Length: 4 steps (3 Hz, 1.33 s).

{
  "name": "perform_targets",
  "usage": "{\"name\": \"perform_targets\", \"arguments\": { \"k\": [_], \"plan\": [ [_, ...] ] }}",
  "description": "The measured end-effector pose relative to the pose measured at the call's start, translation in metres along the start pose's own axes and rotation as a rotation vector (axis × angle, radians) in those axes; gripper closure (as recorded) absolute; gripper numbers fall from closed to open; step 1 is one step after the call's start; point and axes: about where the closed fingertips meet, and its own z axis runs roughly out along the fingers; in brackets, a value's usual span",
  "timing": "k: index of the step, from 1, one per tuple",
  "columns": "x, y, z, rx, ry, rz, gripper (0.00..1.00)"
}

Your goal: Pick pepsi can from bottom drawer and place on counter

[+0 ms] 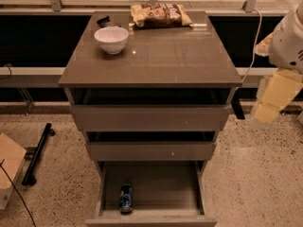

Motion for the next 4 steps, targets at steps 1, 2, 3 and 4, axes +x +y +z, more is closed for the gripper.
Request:
{"name": "perform_targets", "arguments": {
  "k": [1,2,3,4],
  "plan": [
    [-0.010,-0.004,0.020,-0.022,-0.039,0.080,0.00],
    [-0.022,-0.002,0.053,-0.047,-0.092,0.183,0.00],
    [-0.029,0.000,0.091,-0.058,-0.128,0.302,0.00],
    [-0.031,0.004,0.127,-0.065,-0.156,0.417,0.00]
  ]
}}
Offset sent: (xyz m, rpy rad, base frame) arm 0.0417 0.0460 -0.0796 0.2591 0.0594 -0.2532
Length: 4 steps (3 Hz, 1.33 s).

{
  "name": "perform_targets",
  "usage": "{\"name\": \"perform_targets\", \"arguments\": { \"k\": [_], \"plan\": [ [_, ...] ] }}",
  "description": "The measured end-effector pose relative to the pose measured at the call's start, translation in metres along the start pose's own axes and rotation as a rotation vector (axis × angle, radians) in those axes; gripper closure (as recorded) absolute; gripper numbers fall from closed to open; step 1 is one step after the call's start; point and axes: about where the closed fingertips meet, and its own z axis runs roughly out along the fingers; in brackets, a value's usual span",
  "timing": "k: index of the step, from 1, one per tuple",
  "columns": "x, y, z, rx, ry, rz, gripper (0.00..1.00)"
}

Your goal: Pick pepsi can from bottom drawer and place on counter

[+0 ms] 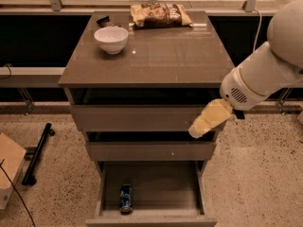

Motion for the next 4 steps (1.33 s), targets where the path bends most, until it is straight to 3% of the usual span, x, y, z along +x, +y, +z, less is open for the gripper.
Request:
{"name": "perform_targets", "arguments": {
  "k": [1,3,4],
  "plan": [
    [0.005,0.005,0.044,-0.012,0.035,0.048,0.00],
    [0.004,0.007,0.068,-0.012,0.066,0.098,0.00],
    [0.007,0.012,0.101,-0.039,0.074,0.171,0.00]
  ]
}}
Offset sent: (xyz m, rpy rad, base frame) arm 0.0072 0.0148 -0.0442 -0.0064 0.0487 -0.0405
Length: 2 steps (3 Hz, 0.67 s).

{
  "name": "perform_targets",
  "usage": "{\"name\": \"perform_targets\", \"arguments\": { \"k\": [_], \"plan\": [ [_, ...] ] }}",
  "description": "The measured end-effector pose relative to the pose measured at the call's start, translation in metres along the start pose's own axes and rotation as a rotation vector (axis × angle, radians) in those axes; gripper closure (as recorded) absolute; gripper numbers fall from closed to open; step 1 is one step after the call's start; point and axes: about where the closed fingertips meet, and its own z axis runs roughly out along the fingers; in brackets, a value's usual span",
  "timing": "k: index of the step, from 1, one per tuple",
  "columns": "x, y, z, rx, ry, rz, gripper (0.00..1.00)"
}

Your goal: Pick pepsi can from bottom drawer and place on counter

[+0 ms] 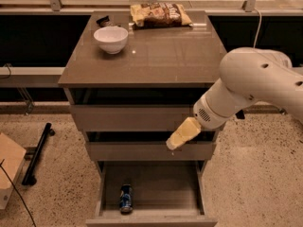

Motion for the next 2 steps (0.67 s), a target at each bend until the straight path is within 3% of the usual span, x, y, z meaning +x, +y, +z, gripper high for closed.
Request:
{"name": "perform_targets", "arguments": {
  "k": [2],
  "plan": [
    [0.000,0.003,0.066,-0.067,-0.020,0.134,0.00]
  ]
}}
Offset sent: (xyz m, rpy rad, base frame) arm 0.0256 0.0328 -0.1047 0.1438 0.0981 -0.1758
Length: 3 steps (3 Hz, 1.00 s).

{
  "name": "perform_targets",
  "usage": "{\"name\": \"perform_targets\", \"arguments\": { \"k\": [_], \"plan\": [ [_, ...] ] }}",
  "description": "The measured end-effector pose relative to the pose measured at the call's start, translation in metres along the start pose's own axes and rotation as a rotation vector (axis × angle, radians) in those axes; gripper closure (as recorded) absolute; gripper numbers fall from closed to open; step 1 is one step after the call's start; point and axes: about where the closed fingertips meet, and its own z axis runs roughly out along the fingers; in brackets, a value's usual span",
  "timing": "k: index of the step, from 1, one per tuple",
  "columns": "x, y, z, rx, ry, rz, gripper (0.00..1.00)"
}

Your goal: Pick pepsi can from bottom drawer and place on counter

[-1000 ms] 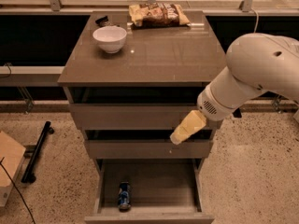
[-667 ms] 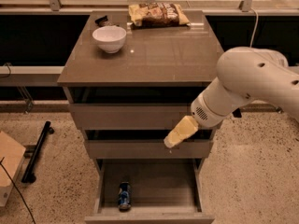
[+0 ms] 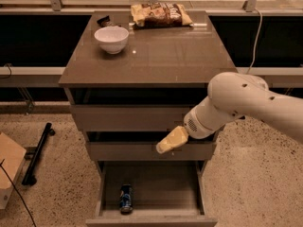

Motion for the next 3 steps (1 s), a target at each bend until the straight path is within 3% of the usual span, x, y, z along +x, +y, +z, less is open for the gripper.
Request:
{"name": "perform_targets", "arguments": {
  "k": [2,3],
  "plan": [
    [0.004,-0.004,0.069,-0.032,0.036,0.094,0.00],
    [0.004,-0.003,0.074,-0.043,0.034,0.102,0.00]
  ]
}}
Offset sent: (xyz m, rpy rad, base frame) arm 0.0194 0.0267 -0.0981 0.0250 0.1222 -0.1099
